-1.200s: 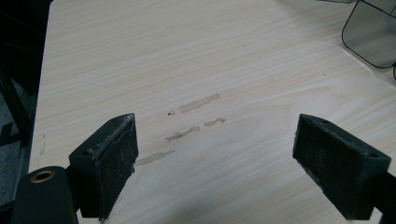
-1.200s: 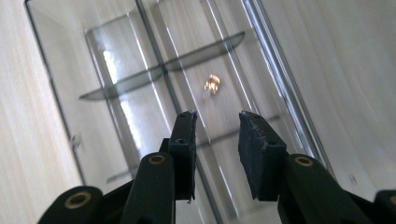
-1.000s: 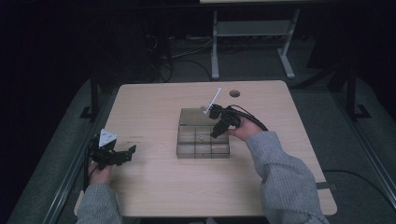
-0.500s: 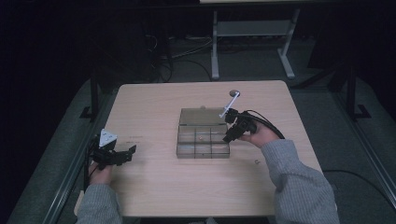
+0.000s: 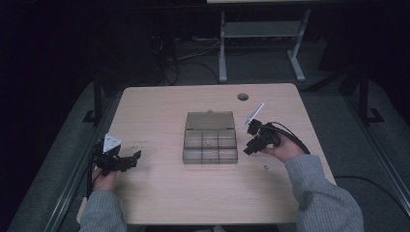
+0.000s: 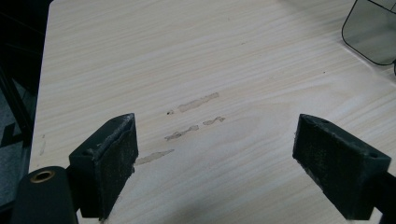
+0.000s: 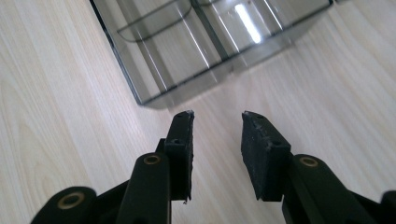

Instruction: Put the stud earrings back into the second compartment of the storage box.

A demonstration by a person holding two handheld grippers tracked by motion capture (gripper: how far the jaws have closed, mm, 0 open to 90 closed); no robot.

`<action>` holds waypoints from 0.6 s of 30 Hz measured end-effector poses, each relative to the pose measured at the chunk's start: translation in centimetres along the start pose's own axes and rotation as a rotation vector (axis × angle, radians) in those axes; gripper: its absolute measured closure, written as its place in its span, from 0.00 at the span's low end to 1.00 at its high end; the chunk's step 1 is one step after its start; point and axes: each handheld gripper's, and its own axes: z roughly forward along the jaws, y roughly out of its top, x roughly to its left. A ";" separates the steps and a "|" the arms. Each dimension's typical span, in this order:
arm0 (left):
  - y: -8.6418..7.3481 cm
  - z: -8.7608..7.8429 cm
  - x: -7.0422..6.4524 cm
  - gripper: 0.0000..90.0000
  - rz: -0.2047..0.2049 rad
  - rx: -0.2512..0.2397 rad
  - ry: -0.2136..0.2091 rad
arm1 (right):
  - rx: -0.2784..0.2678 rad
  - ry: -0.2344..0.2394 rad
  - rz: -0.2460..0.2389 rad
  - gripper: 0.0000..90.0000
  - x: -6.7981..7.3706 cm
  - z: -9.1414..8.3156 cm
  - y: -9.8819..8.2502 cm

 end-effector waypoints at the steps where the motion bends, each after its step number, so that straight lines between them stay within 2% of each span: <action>1: 0.0 0.0 0.0 0.15 0.000 -0.001 0.000 | 0.000 -0.001 0.002 0.71 -0.1 0.0 -0.3; 9: 0.0 0.0 0.0 0.15 -0.002 -0.002 0.000 | 0.010 -0.006 0.026 0.71 0.0 -0.1 -2.8; 18: 0.0 0.1 -0.1 0.15 -0.004 -0.003 -0.001 | 0.022 -0.009 0.074 0.71 -0.4 -0.1 -5.7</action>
